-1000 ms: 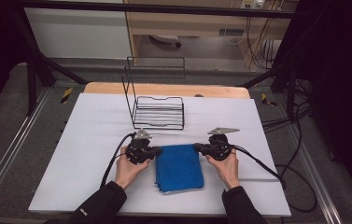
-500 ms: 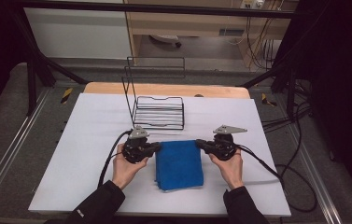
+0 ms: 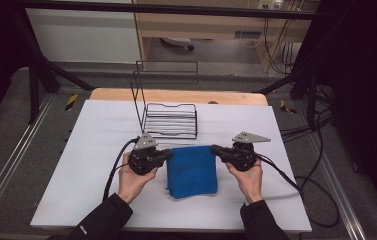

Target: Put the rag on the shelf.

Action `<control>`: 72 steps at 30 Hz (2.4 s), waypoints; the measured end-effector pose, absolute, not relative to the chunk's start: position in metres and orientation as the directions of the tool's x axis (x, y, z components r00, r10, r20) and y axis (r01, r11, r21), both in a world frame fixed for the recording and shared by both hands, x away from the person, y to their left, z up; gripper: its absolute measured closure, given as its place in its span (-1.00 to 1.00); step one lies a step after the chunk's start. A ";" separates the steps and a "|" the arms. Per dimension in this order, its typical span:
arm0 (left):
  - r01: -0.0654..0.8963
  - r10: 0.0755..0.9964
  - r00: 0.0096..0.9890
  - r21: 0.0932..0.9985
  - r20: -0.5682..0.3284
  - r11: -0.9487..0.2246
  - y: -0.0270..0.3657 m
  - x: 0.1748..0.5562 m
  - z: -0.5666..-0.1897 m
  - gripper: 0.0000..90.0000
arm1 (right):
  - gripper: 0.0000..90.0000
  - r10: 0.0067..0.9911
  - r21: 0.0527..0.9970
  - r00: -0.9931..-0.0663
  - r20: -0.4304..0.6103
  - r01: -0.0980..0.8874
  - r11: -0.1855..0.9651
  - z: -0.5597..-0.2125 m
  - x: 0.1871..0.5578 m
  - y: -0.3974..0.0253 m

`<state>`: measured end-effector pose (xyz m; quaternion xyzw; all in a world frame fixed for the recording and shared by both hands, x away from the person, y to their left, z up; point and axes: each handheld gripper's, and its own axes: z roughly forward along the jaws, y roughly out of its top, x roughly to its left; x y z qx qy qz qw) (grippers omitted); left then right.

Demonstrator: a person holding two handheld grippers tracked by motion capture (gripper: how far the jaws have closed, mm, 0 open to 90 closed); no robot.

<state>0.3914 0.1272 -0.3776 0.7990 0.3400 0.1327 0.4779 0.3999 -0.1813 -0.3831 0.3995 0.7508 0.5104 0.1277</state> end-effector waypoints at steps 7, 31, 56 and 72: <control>0.387 0.669 0.737 0.874 -0.101 -0.294 0.130 0.387 -0.367 0.88 | 0.93 0.727 0.897 -0.662 0.183 0.415 0.152 -0.369 0.393 -0.180; 0.296 0.673 0.737 0.925 -0.062 -0.239 0.138 0.374 -0.335 0.88 | 0.93 0.731 0.955 -0.673 0.116 0.277 0.104 -0.339 0.374 -0.177; 0.218 0.710 0.701 0.968 -0.069 -0.121 0.160 0.384 -0.295 0.88 | 0.93 0.759 0.990 -0.650 0.045 0.130 0.053 -0.296 0.377 -0.152; 0.166 0.739 0.669 0.985 -0.075 -0.050 0.174 0.394 -0.270 0.89 | 0.93 0.770 0.998 -0.638 0.022 0.057 0.019 -0.272 0.388 -0.133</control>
